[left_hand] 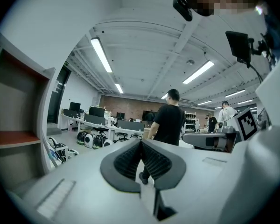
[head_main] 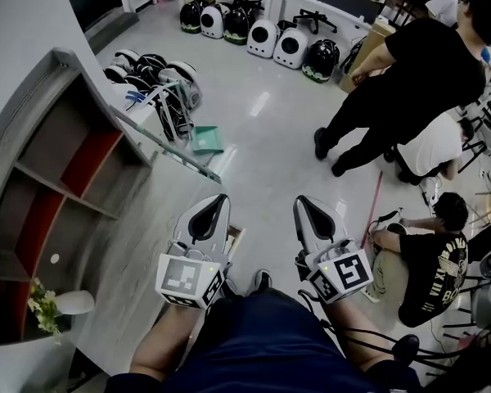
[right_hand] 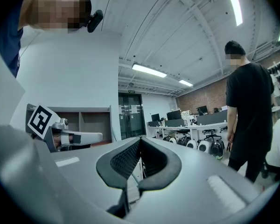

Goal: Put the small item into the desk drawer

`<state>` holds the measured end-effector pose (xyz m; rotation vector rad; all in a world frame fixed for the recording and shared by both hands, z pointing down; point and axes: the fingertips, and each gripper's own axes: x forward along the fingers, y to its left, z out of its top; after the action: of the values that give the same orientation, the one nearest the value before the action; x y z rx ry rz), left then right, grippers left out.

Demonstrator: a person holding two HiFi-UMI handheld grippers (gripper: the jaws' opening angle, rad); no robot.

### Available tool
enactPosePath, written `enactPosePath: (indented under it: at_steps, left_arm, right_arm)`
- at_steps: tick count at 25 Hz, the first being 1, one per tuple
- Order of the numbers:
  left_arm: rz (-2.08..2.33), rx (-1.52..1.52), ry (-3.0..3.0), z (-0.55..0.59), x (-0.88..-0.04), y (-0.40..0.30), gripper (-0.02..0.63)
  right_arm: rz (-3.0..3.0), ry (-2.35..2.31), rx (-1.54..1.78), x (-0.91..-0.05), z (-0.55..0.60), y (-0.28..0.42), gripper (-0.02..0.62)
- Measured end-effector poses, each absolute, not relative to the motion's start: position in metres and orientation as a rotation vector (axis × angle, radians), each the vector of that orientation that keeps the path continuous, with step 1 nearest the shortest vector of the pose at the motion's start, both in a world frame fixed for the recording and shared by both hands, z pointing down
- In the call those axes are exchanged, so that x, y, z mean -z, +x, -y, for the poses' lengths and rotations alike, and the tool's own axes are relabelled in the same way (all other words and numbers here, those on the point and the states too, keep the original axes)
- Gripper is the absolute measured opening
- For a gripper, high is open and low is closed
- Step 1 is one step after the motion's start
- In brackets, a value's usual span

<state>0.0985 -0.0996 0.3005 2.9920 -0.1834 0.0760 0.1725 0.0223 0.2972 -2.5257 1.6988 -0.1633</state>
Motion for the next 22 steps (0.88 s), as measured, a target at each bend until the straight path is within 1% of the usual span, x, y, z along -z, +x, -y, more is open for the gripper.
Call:
enactPosePath:
  at_steps: [22]
  left_arm:
    - [0.136, -0.125, 2.985, 0.098, -0.313, 0.098, 0.005]
  right_arm:
    - [-1.681, -2.549, 0.195, -0.306, -0.027, 0.165, 0.006]
